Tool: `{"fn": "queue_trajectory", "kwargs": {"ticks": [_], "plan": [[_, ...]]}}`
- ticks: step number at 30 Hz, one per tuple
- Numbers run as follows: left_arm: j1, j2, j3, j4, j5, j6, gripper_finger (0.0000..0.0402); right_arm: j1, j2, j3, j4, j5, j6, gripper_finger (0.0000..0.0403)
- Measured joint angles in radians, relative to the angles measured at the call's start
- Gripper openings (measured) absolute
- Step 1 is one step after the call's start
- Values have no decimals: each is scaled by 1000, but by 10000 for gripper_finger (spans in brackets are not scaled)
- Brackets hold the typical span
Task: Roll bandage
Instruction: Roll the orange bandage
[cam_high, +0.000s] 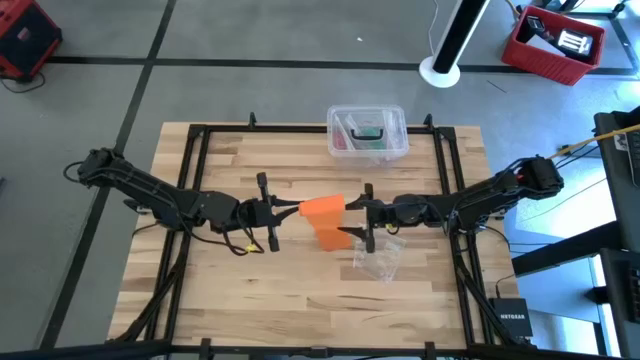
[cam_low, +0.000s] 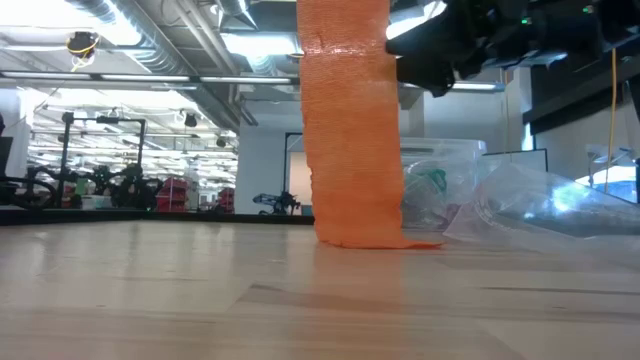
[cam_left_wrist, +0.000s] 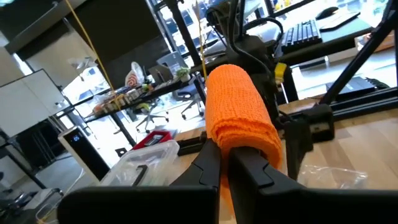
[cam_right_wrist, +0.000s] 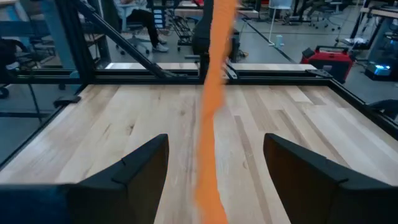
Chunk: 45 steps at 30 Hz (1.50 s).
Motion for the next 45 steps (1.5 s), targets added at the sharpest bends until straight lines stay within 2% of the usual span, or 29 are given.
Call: {"fn": "queue_trajectory", "kwargs": {"ticks": [5, 14, 16, 19, 25, 30, 39, 45], "plan": [[-12, 0, 0, 16, 1, -14, 5, -3, 72, 41, 1, 0, -25, 259], [-31, 0, 0, 115, 51, -44, 5, -2, 101, 86, 1, 1, -57, 194], [-23, -1, 2, 157, 29, -109, 7, 0, 93, 103, -14, -8, -56, 184], [12, -24, 14, 155, 2, -286, 4, 1, 74, 162, -68, -43, -51, 177], [56, -92, 16, 147, 83, -506, 8, -1, 74, 330, -327, -53, -43, 175], [55, -145, 16, 129, 127, -527, 4, 0, 71, 426, -511, -61, -49, 175], [53, -171, 16, 104, 185, -551, 9, 0, 72, 442, -522, -72, -60, 175], [53, -171, 16, 89, 194, -549, 10, 0, 72, 442, -529, -71, -140, 167]]}}
